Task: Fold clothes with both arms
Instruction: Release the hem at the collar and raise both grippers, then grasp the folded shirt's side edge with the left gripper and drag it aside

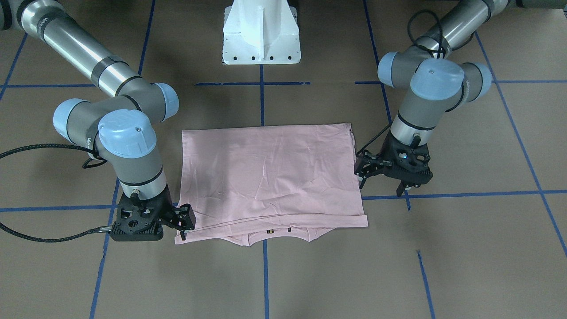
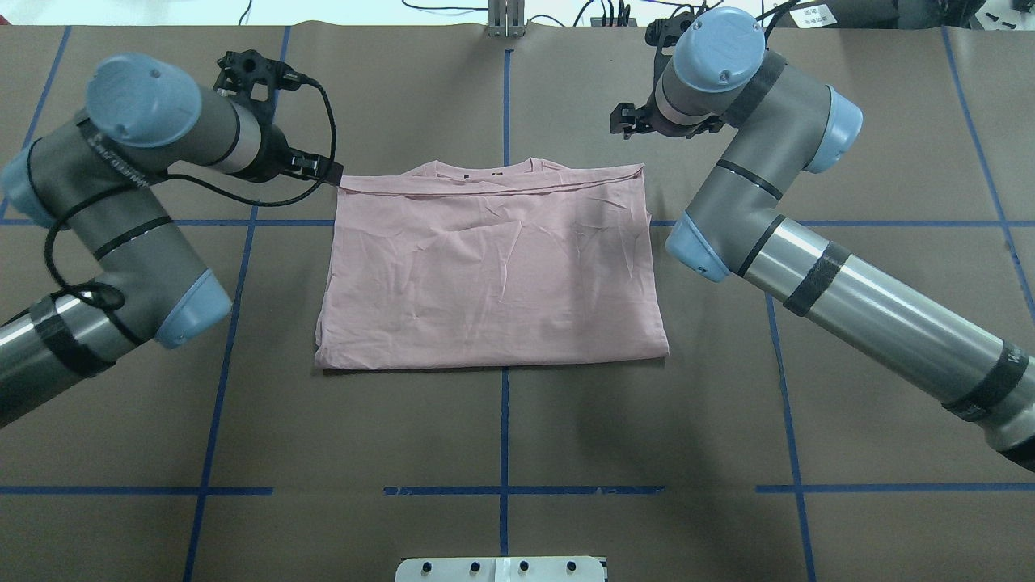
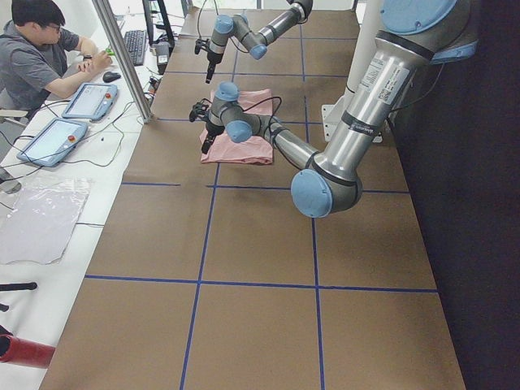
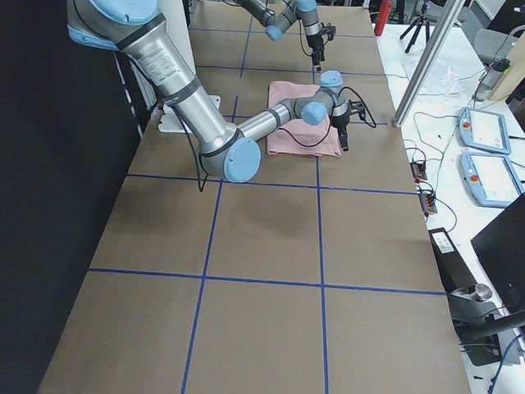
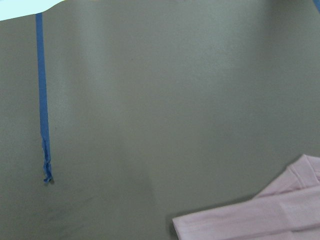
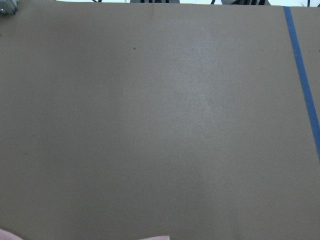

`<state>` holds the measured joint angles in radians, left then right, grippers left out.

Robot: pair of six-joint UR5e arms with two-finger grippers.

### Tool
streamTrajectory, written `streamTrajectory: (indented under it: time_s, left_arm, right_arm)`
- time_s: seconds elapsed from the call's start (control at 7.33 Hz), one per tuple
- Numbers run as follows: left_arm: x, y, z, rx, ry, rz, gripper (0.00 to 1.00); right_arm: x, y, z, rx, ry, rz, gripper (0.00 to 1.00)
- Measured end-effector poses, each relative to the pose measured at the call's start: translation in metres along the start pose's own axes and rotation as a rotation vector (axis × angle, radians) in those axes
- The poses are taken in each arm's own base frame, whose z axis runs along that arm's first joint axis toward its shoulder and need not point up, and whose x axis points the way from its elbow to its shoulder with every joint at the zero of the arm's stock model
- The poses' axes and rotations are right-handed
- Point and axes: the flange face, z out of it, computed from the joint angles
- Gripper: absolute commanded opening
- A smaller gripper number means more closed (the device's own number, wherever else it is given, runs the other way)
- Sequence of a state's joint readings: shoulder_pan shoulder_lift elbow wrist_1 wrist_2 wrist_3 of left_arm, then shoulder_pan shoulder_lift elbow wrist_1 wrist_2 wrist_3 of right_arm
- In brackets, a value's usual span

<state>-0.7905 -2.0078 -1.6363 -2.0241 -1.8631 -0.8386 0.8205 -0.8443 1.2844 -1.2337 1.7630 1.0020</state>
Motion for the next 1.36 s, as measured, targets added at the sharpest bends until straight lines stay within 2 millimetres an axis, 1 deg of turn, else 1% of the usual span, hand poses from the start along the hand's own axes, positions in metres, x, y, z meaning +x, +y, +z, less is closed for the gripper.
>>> streamTrajectory:
  time_s: [0.14,0.27,0.41,0.55,0.68,0.82,0.96,1.23,1.36]
  left_arm:
    - [0.01,0.042,-0.008,-0.033,0.033,-0.028,0.77]
    - [0.02,0.084,-0.007,-0.062,0.051,-0.073,0.65]
    - [0.026,0.123,0.001,-0.076,0.056,-0.114,0.59]
    - [0.031,0.154,0.01,-0.087,0.06,-0.144,0.55]
    - [0.038,0.173,0.015,-0.1,0.064,-0.168,0.52]
    - [0.047,0.185,0.018,-0.11,0.072,-0.183,0.49]
    - [0.055,0.19,0.017,-0.114,0.082,-0.188,0.36]
    - [0.063,0.192,0.019,-0.118,0.09,-0.188,0.03]
    - [0.064,0.193,0.02,-0.12,0.089,-0.186,0.0]
  right_arm:
    - [0.0,0.001,-0.003,0.0,-0.007,-0.004,1.0]
    - [0.0,0.002,-0.005,0.003,-0.011,-0.005,1.0]
    - [0.001,0.002,-0.007,0.004,-0.014,-0.006,1.0]
    - [0.001,0.003,-0.008,0.005,-0.015,-0.007,1.0]
    - [0.001,0.003,-0.009,0.006,-0.017,-0.008,1.0]
    - [0.001,0.003,-0.009,0.007,-0.018,-0.008,1.0]
    - [0.002,0.004,-0.009,0.007,-0.018,-0.008,1.0]
    - [0.003,0.004,-0.009,0.007,-0.017,-0.008,1.0]
    - [0.004,0.005,-0.009,0.006,-0.017,-0.007,1.0]
